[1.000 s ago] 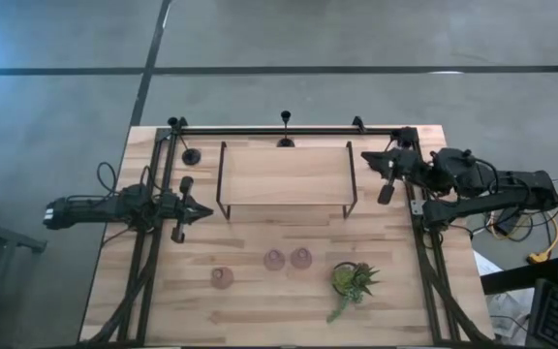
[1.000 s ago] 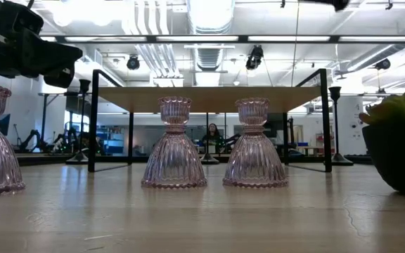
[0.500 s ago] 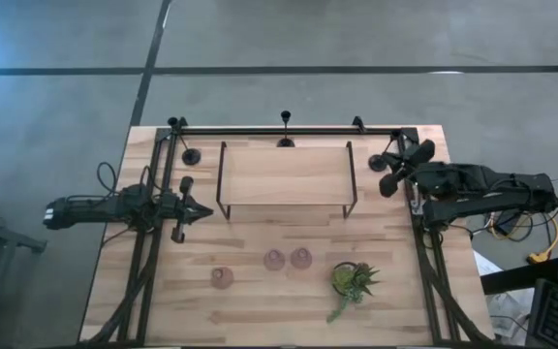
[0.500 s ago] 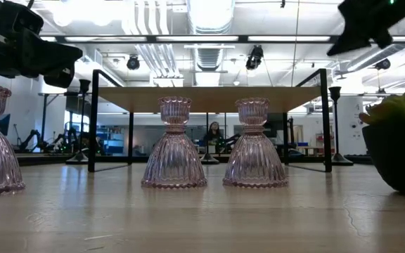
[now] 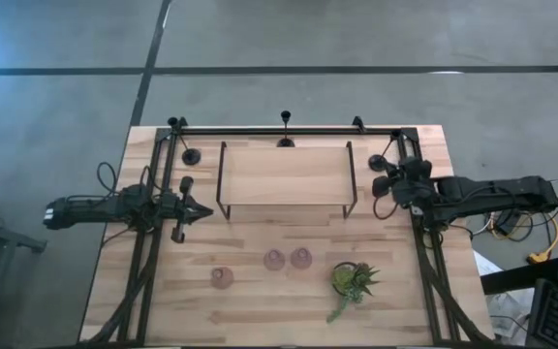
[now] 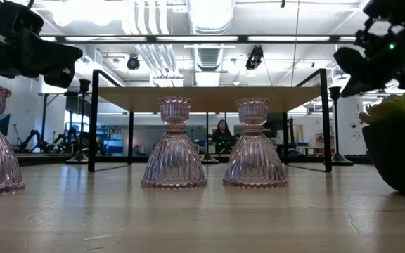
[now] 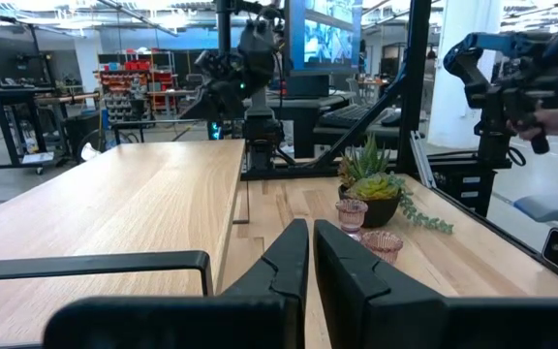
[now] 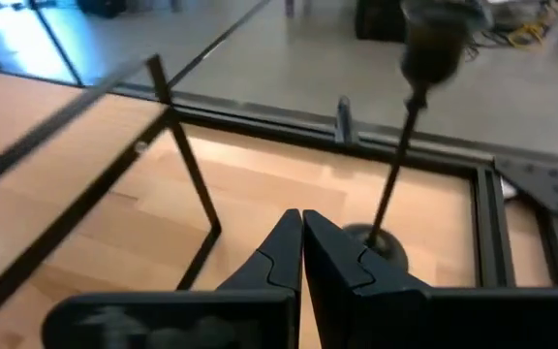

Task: Pick & Place candle stick holders
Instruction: Put the right black candle holder on the shelf

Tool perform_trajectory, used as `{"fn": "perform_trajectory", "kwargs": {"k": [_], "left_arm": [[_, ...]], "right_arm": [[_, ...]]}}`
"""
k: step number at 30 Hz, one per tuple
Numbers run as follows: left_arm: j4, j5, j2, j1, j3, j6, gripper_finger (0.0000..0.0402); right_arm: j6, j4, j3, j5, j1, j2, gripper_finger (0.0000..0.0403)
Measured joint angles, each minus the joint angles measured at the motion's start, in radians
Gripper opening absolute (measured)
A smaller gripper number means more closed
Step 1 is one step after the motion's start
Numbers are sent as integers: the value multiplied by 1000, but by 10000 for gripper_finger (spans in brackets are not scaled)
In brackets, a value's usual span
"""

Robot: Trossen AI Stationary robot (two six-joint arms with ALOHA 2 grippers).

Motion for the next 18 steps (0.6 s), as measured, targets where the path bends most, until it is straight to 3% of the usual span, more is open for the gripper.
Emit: {"fn": "perform_trajectory", "kwargs": {"k": [5, 18], "left_arm": [[0, 0, 0, 0, 0, 0, 26], [0, 0, 0, 0, 0, 0, 26]], "right_arm": [[66, 0, -53, 4, -12, 2, 22], [-71, 96, -144, 97, -91, 1, 158]]}}
